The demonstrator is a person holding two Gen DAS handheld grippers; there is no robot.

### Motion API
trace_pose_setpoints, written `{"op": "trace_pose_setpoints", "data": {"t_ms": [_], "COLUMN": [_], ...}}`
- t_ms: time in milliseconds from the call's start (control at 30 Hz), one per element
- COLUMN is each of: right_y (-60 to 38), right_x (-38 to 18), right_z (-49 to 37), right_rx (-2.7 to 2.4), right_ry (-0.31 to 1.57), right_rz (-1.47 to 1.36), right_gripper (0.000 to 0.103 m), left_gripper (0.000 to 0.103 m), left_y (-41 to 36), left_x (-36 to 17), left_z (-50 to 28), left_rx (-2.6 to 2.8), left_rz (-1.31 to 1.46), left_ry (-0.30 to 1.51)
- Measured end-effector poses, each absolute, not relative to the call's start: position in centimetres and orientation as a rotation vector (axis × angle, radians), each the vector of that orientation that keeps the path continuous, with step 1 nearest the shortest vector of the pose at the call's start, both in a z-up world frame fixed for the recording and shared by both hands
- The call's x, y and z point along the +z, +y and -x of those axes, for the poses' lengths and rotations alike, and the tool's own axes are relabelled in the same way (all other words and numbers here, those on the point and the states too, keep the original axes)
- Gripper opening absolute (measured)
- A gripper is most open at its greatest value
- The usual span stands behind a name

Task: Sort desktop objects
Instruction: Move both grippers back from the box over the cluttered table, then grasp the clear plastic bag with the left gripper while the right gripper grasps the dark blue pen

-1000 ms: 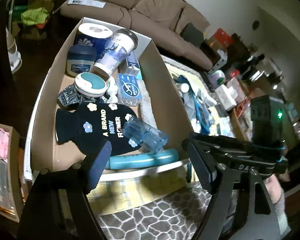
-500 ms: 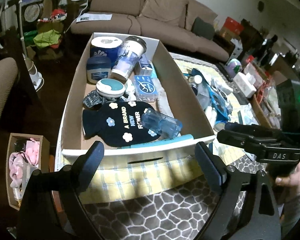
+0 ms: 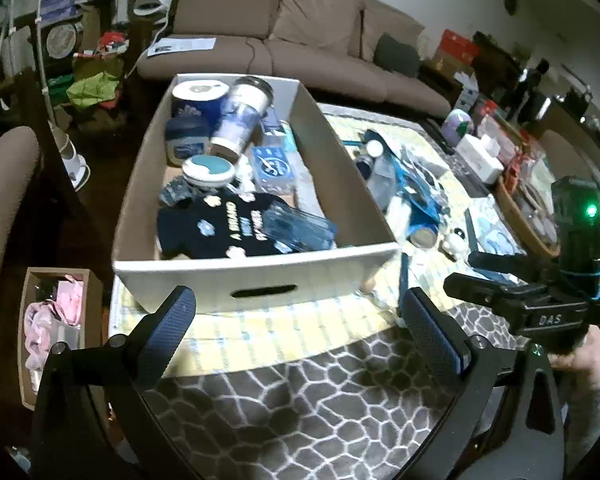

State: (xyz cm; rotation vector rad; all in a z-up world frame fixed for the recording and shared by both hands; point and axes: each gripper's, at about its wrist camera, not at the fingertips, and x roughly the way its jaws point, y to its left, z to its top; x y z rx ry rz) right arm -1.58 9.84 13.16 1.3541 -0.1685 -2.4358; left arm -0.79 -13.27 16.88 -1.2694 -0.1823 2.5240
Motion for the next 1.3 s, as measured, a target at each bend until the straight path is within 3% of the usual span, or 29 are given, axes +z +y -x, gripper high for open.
{"op": "trace_pose_setpoints", "data": {"t_ms": [500,1000,1267,1300], "right_y": [23.3,25.8,27.2,27.3], "right_x": [9.1,4.7,5.0,5.0], "right_z": [-1.3,-0.5,-0.4,-0.5], "right_rx": [-2.586,-2.539,-2.559,-2.564], "right_ry": [-0.32,-0.377,-0.458,-0.453], "right_rz": [-1.447,-1.452,-1.402,-1.4], "right_gripper": [0.103,0.103,0.103,0.103], "left_gripper": [0.103,0.103,0.102,0.098], "left_y": [-5.6,1.8,7.4,7.9], "left_x": [13.1,6.7,4.0,3.5], "left_z": [-1.3,-1.9,-0.9,-0.6], "left_rx": [2.388,2.282,2.388,2.399], "left_rz": [1.247,1.305,1.26,1.266], "left_ry": [-0.201,-0.082,0.195,0.227]}}
